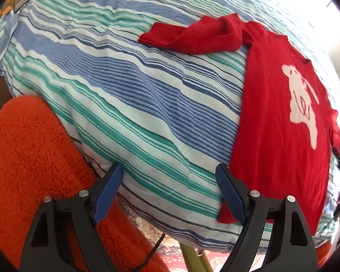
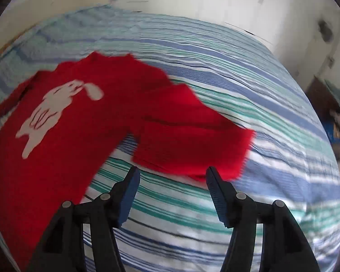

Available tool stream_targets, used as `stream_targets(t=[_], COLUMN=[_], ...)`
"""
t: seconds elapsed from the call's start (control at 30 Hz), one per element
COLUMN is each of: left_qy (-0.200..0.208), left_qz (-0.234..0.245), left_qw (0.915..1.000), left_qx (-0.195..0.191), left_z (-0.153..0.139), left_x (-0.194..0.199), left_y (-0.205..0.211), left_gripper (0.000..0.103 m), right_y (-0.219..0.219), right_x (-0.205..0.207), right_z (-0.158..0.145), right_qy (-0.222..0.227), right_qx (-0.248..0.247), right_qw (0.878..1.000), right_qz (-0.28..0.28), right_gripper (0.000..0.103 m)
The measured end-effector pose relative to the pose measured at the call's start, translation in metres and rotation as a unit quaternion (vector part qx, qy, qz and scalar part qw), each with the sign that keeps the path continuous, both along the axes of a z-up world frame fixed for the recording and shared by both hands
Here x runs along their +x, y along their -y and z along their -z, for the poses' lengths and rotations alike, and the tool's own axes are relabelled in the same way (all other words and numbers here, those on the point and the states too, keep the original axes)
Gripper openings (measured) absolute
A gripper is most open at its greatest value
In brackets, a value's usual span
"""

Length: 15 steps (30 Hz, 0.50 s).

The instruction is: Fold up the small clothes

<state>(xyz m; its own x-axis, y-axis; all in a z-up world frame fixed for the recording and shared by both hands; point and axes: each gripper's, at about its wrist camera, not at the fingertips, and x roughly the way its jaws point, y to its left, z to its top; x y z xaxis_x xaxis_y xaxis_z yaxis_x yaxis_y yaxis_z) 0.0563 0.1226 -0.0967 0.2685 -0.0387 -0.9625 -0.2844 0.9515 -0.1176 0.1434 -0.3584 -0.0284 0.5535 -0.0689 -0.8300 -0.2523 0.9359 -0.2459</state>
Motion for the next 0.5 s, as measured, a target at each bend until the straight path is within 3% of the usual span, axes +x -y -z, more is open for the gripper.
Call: stream_targets(t=[0.07, 0.1, 0.13, 0.23, 0.33, 0.4, 0.5], left_qy=[0.0, 0.002, 0.005, 0.007, 0.0, -0.003, -0.001], left_qz=[-0.008, -0.009, -0.009, -0.003, 0.002, 0.009, 0.012], left_qw=[0.9999, 0.9998, 0.9997, 0.9998, 1.0, 0.9999, 0.9999], left_qx=[-0.013, -0.017, -0.02, -0.016, -0.004, 0.006, 0.007], left_z=[0.0, -0.001, -0.001, -0.001, 0.002, 0.003, 0.001], left_x=[-0.001, -0.002, -0.004, -0.005, 0.0, 0.002, 0.001], left_y=[-0.006, -0.007, -0.008, -0.007, -0.001, 0.003, 0.003], left_gripper=[0.085, 0.085, 0.085, 0.085, 0.086, 0.087, 0.087], right_y=[-0.018, -0.015, -0.004, 0.05, 0.114, 0.168, 0.243], right_x=[0.023, 0.029, 0.032, 0.017, -0.015, -0.041, -0.073], right_z=[0.03, 0.036, 0.033, -0.003, -0.034, -0.044, -0.031], right_qy=[-0.034, -0.038, -0.034, 0.007, 0.041, 0.054, 0.045], right_qx=[-0.045, -0.038, -0.008, 0.101, 0.169, 0.205, 0.231], right_qw=[0.998, 0.999, 0.999, 0.989, 0.968, 0.943, 0.903], right_qz=[-0.014, -0.007, 0.012, 0.106, 0.183, 0.255, 0.36], right_gripper=[0.058, 0.039, 0.006, 0.006, 0.006, 0.006, 0.006])
